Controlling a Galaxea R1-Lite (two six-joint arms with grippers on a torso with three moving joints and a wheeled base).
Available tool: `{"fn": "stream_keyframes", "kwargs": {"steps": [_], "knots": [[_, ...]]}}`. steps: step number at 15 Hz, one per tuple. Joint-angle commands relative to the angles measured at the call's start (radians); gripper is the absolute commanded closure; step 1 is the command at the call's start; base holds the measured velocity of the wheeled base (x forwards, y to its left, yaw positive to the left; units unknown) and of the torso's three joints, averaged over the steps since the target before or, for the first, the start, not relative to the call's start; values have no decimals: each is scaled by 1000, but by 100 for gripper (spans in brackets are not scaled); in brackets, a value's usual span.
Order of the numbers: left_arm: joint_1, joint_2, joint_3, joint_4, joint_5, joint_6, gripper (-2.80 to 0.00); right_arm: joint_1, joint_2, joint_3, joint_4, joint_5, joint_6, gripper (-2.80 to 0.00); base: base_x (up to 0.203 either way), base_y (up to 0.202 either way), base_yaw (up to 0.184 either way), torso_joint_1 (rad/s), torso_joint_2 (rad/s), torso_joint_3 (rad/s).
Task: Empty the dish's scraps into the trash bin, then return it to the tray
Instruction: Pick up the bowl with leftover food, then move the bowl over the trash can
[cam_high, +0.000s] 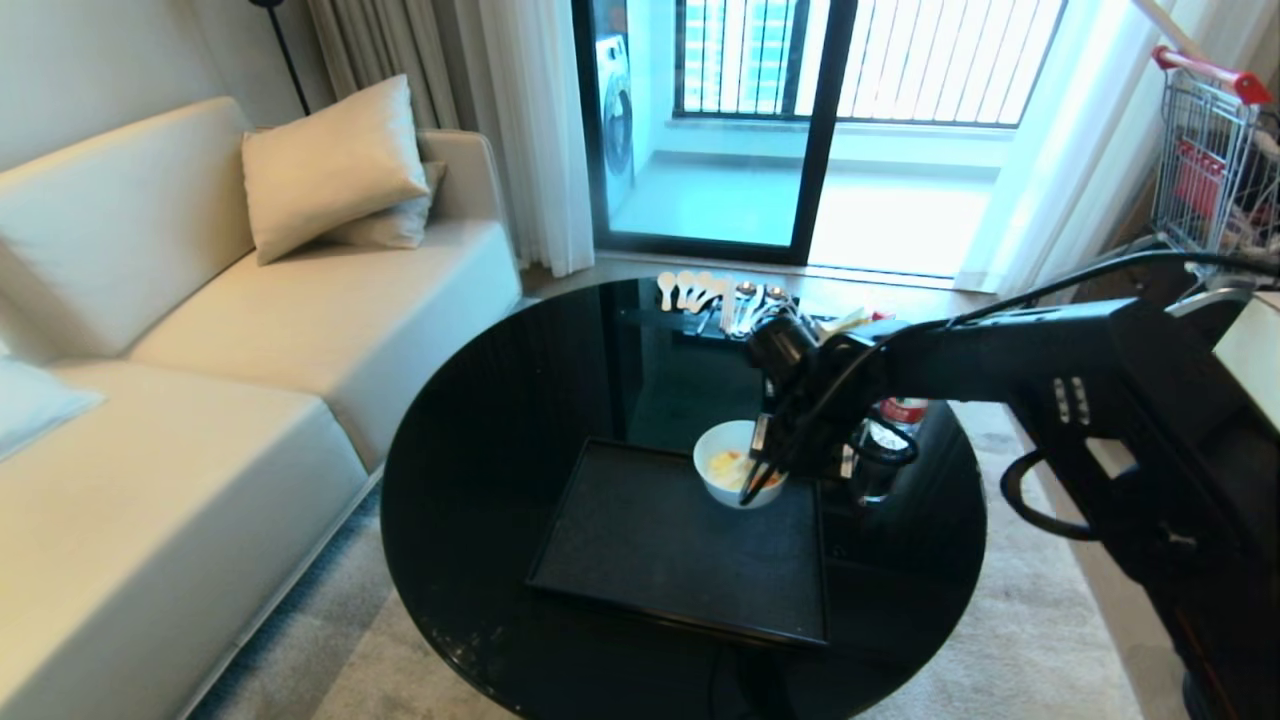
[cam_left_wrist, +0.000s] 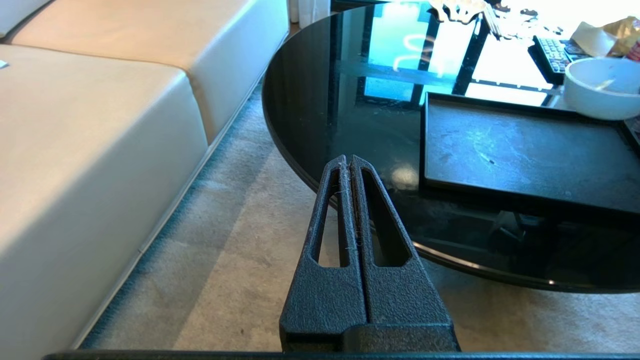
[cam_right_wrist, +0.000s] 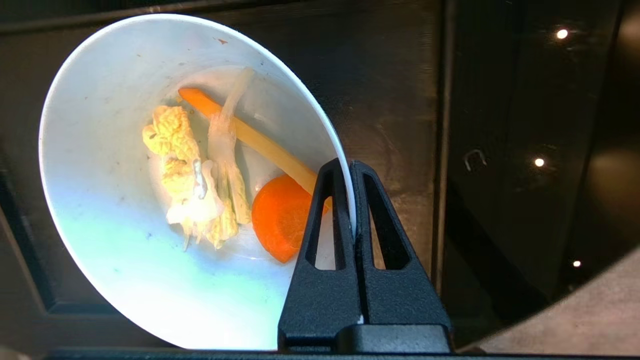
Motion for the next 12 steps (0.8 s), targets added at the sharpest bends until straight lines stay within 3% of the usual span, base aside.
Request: {"fn": "stream_keyframes", "kwargs": {"steps": [1, 7, 12], "knots": [[0, 0, 0, 0, 0, -1, 0, -10, -92, 28, 13, -2, 13, 0, 0, 0, 0, 0, 0, 0], [0, 0, 0, 0, 0, -1, 0, -65, -424, 318, 9, -12, 11, 0, 0, 0, 0, 0, 0, 0], [0, 0, 0, 0, 0, -1, 0, -122, -718, 617, 6, -79, 2, 0, 0, 0, 0, 0, 0, 0]]}}
